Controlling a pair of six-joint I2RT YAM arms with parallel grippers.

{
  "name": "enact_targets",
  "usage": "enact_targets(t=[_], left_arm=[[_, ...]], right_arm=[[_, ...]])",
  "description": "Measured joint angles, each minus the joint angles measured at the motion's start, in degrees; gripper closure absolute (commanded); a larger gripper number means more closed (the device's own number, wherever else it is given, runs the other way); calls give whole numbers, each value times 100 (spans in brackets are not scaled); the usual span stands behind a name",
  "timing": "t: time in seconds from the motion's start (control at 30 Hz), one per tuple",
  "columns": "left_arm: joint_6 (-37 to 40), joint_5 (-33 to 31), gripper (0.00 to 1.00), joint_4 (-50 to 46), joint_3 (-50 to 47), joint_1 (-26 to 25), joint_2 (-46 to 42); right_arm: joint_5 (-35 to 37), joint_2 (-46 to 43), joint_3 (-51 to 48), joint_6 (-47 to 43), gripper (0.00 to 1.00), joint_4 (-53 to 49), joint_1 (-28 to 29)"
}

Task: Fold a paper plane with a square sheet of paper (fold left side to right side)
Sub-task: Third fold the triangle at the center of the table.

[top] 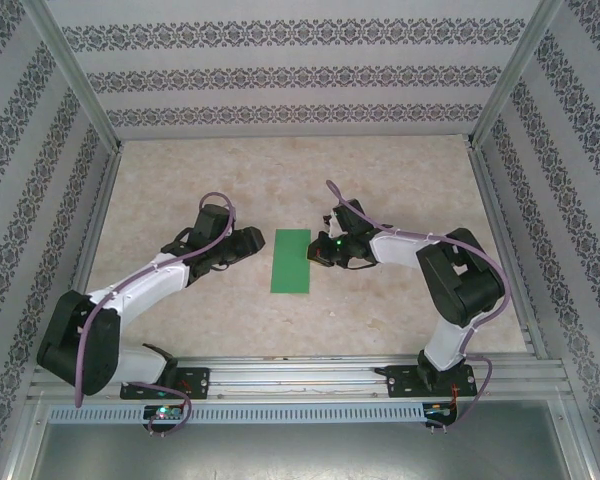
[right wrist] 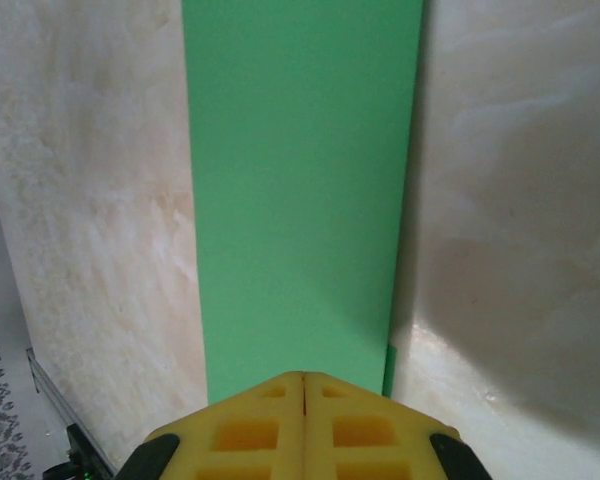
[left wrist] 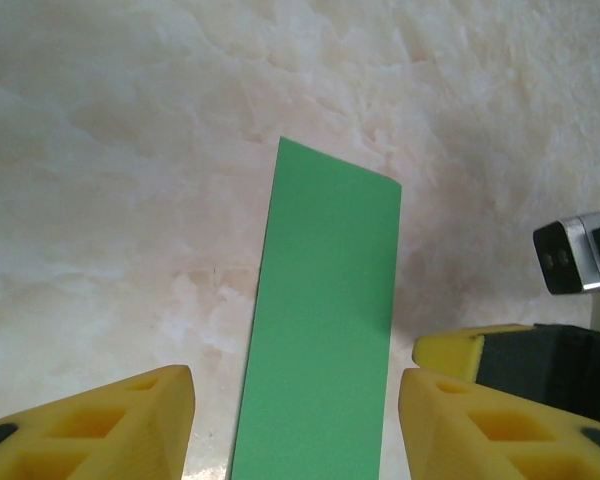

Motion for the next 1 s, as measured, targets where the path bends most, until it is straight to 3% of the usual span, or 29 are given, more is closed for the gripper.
enact_targets(t=[0.47, 1.0], left_arm=[[2, 476, 53, 96, 2, 26, 511], [2, 1419, 65, 101, 295, 26, 1718]], right_arm=[[-24, 444, 35, -4, 100, 24, 0], [-28, 549, 273, -190, 100, -291, 0]])
